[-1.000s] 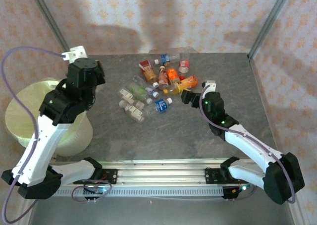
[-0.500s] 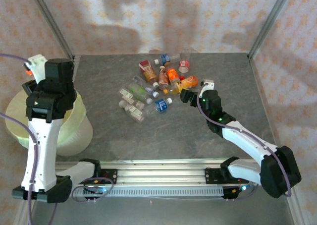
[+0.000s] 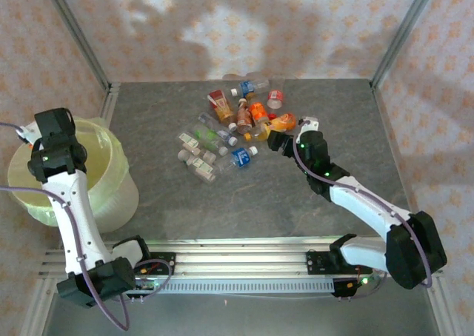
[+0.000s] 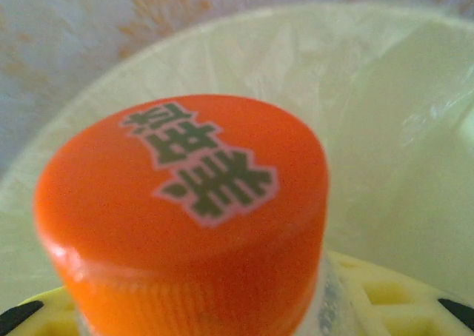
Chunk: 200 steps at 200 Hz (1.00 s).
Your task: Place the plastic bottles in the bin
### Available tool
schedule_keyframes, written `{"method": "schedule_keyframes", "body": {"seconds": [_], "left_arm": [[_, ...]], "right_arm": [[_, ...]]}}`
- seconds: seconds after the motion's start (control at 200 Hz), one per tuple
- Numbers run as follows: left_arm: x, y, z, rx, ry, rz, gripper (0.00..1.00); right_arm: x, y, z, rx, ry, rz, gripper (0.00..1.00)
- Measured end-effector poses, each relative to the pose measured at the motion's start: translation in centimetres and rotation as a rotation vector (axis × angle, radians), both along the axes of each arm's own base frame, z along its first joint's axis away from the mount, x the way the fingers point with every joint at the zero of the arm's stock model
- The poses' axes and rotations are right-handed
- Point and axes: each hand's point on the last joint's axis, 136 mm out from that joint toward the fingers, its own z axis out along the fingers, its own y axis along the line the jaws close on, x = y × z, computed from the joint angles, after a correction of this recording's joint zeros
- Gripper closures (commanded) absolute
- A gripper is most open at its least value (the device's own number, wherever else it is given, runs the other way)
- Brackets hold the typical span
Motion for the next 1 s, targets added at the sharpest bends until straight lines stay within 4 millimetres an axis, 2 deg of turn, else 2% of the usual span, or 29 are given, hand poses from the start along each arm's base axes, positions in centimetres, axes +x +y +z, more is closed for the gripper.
{"method": "schedule_keyframes", "body": {"seconds": [0.1,0.22,0.41,0.475,0.575,0.726,1.001], "left_arm": [[0.5,-0.1,-2.4,-0.076,0.005,0.000,0.61],[1.3,-0.1,-4.5,-0.137,-0.003,0.008,0.55],[2.3,0.0,-6.0,-0.178,-0.008,0.014,0.48],[2.5,0.1,-6.2,-0.186,-0.012,0.018,0.40],[2.7,0.0,-6.1,-0.188,-0.028,0.025,0.30],[2.7,-0.4,-5.3,-0.188,-0.071,0.010,0.22],[1.9,-1.5,-2.0,-0.159,-0.151,-0.032,0.12]], "right_arm": [[0.2,0.3,0.1,0.006,0.002,0.010,0.01],[0.1,0.3,0.0,0.003,0.009,0.010,0.01],[-0.1,0.1,-0.5,-0.009,0.026,0.007,0.01],[-0.3,-0.1,-0.4,-0.013,0.025,0.002,0.01],[-0.5,-0.4,-0.1,-0.015,0.020,-0.008,0.01],[-0.8,-1.1,-0.8,-0.036,0.051,-0.037,0.01],[-1.0,-2.3,-1.7,-0.034,0.095,-0.112,0.01]]}}
